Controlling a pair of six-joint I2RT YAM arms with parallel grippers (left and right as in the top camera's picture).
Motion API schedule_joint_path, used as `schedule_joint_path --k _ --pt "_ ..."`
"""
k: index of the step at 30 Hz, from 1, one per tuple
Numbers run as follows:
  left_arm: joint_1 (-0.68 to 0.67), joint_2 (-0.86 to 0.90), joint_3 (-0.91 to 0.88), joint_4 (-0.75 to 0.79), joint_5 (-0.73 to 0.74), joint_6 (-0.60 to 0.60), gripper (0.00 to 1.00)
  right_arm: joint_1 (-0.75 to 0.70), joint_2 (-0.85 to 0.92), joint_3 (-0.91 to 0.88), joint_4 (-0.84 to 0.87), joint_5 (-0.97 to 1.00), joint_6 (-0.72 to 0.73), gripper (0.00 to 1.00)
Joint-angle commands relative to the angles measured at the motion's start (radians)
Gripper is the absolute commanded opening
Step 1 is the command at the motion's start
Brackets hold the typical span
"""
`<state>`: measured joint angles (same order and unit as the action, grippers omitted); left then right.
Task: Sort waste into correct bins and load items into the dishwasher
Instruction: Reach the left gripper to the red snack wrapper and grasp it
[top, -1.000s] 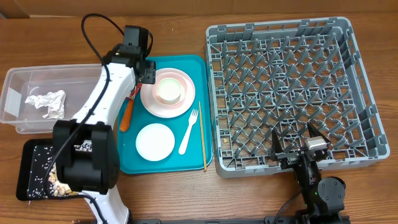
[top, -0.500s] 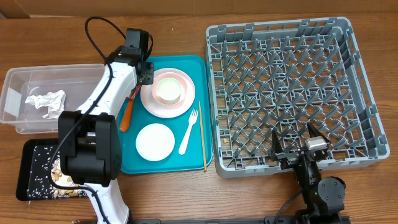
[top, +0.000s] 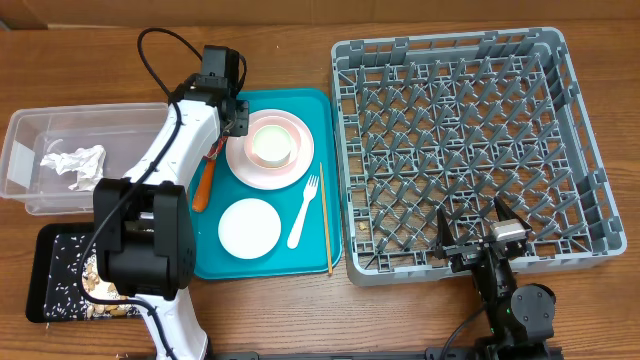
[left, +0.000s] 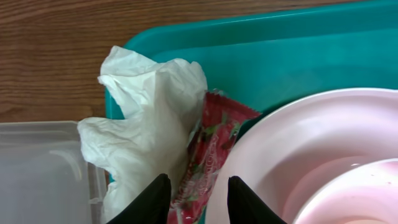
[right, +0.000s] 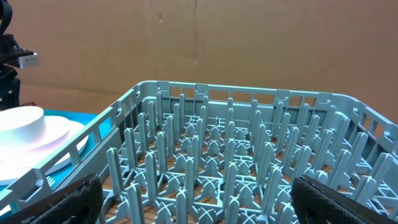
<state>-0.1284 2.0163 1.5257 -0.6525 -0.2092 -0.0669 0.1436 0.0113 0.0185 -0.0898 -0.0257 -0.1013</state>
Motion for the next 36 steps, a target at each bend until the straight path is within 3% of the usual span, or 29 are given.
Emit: schedule_joint_path --k 1,19,36 --pt "0.006 0.015 0.016 0.006 0.029 0.008 0.31 -0.006 -0.008 -0.01 0.006 0.003 0.0 1.0" --pt "0.012 0.028 0.005 0.044 0.024 0.008 0.37 -0.006 -0.008 -0.01 0.006 0.003 -0.001 1.0" --pt "0.012 0.072 -0.008 0.055 0.024 0.008 0.29 -0.006 -0.008 -0.01 0.006 0.003 0.0 1.0"
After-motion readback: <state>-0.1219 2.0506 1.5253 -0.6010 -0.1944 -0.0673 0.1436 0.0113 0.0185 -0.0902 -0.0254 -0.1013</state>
